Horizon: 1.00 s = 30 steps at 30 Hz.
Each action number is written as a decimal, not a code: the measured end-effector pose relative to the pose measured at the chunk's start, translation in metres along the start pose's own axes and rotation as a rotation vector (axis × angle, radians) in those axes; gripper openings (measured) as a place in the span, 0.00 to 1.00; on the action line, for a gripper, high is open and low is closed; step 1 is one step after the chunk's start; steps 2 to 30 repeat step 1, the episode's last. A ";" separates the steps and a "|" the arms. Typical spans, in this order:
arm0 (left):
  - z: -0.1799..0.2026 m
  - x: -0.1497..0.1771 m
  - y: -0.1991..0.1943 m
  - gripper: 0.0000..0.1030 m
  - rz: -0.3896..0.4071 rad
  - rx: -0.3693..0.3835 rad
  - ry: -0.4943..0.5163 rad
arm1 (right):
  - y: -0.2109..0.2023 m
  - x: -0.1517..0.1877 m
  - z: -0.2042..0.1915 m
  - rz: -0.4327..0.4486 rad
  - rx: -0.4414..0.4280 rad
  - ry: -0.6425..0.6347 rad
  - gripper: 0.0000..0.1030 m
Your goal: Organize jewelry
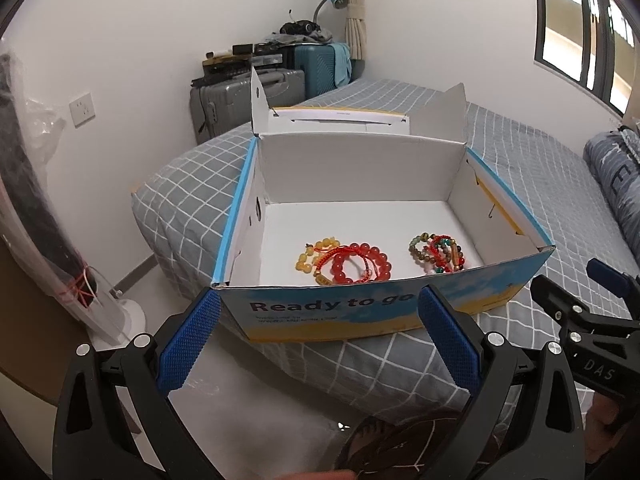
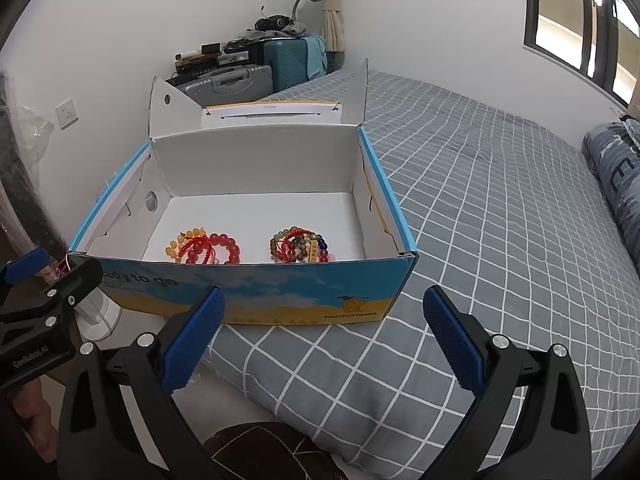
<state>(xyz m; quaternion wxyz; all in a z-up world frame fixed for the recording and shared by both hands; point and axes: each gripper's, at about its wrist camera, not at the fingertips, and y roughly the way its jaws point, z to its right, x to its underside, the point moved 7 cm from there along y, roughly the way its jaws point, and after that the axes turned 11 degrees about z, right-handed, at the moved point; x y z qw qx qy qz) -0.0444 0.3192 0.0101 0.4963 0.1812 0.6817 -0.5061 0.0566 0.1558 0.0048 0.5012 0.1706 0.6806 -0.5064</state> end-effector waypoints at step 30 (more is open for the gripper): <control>-0.001 0.000 0.000 0.95 0.000 0.003 -0.006 | 0.000 0.000 -0.001 0.001 -0.001 -0.001 0.93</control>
